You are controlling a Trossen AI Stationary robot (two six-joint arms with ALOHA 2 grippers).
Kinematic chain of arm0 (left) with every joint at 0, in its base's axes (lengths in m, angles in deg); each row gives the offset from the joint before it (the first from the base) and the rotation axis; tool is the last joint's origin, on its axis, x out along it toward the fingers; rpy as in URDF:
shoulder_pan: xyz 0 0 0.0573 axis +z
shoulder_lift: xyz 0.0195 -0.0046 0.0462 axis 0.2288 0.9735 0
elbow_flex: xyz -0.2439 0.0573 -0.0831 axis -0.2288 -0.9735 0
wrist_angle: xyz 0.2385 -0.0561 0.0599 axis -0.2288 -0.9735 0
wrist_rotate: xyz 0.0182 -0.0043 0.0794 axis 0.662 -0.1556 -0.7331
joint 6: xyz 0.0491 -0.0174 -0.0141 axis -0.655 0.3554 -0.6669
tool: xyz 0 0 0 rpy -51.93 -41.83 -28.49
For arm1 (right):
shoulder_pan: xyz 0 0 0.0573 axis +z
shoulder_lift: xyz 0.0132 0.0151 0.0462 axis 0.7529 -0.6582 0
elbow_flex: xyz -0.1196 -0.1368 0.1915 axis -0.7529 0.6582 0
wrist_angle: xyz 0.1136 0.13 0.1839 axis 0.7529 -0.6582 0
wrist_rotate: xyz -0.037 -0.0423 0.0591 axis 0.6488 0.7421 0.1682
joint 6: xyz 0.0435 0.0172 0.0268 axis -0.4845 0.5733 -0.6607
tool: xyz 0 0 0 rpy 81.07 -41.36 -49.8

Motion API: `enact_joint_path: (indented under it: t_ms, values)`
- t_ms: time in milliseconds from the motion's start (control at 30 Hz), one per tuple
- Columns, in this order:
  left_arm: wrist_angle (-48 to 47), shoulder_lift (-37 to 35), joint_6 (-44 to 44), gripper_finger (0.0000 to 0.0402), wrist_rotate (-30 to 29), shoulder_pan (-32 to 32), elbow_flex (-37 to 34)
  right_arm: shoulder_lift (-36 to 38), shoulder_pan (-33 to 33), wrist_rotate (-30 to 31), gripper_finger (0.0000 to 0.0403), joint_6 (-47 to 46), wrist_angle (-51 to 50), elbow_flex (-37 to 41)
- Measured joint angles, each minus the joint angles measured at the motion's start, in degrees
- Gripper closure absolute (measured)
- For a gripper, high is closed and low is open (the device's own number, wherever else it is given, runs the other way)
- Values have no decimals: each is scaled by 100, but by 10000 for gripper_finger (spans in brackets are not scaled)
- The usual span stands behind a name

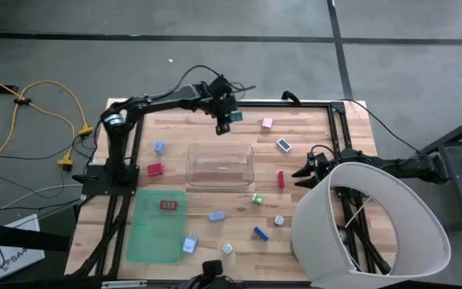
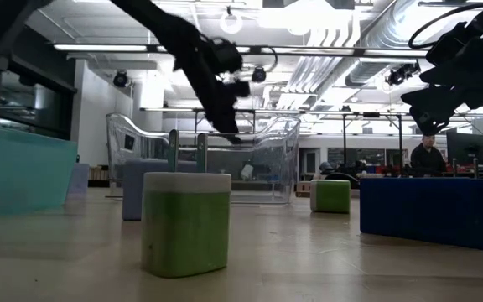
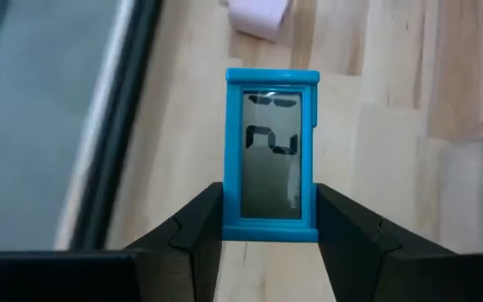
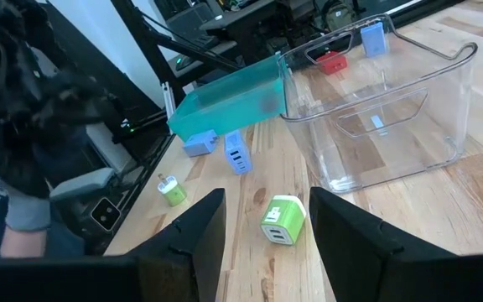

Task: Pick & Place Office items
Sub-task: Put the top light blue digital clock into the green bin

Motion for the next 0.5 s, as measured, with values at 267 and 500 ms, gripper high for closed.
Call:
enact_joint_path:
  t_ms: [267,500]
  values:
    - [-1059,-942,158,248,-339,23,0,0,1,1,241,1,0,0]
    - [-1818,-1559,307,246,-381,25,0,-2,1,-1,241,1,0,0]
